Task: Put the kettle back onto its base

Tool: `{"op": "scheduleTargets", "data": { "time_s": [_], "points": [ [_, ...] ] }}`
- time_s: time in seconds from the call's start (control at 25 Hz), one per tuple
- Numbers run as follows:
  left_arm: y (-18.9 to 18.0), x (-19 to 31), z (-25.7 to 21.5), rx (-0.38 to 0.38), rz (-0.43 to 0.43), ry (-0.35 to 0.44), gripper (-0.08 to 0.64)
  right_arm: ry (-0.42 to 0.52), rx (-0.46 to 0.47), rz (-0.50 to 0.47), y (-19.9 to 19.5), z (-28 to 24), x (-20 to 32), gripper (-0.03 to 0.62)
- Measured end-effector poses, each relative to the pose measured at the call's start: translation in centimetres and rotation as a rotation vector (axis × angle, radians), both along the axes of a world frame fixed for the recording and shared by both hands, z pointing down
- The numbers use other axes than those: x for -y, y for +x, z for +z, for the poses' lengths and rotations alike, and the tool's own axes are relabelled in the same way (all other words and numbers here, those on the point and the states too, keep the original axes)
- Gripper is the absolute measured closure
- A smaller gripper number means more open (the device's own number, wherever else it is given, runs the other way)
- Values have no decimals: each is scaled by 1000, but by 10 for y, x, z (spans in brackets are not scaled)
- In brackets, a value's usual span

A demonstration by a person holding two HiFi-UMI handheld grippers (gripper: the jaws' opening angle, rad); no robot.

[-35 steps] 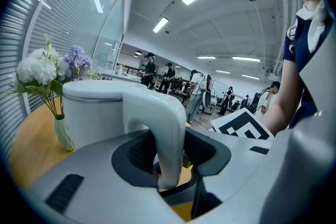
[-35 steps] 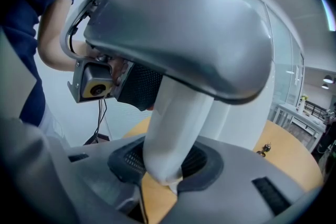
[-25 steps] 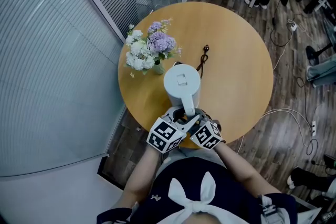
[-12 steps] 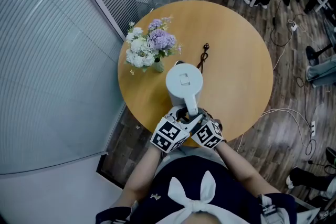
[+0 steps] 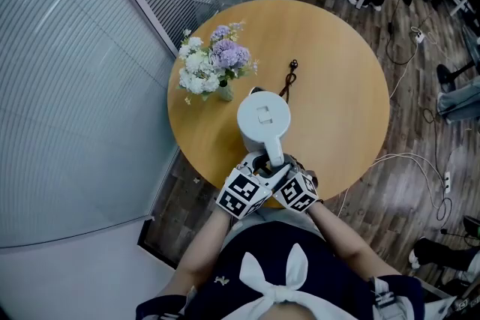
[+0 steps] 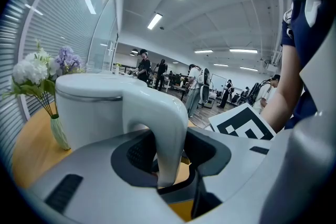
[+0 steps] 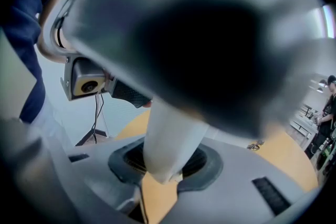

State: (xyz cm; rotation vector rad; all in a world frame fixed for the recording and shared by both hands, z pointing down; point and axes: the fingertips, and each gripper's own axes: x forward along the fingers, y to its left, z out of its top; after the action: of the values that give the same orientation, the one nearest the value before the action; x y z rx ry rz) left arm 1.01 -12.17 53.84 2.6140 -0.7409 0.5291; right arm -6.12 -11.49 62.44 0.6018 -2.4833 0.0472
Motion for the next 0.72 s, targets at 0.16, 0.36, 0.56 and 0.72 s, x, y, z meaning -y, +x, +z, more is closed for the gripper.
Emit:
{"op": "scheduleTargets", "data": {
  "time_s": [0.16,0.36,0.56,0.72],
  "points": [
    [0,-4,1,2,5,-4,390,3,-7,-6,1,1,-3,469],
    [1,-11,9,25,17,-23,387,-50,5,28,4,8,-9,463],
    [2,-10,10,11,21,-17,387,-52,12,28,5,9,-8,463],
    [1,-12,14,-17,22,-14,387,-51,15,23,3,12,-9,463]
  ]
}}
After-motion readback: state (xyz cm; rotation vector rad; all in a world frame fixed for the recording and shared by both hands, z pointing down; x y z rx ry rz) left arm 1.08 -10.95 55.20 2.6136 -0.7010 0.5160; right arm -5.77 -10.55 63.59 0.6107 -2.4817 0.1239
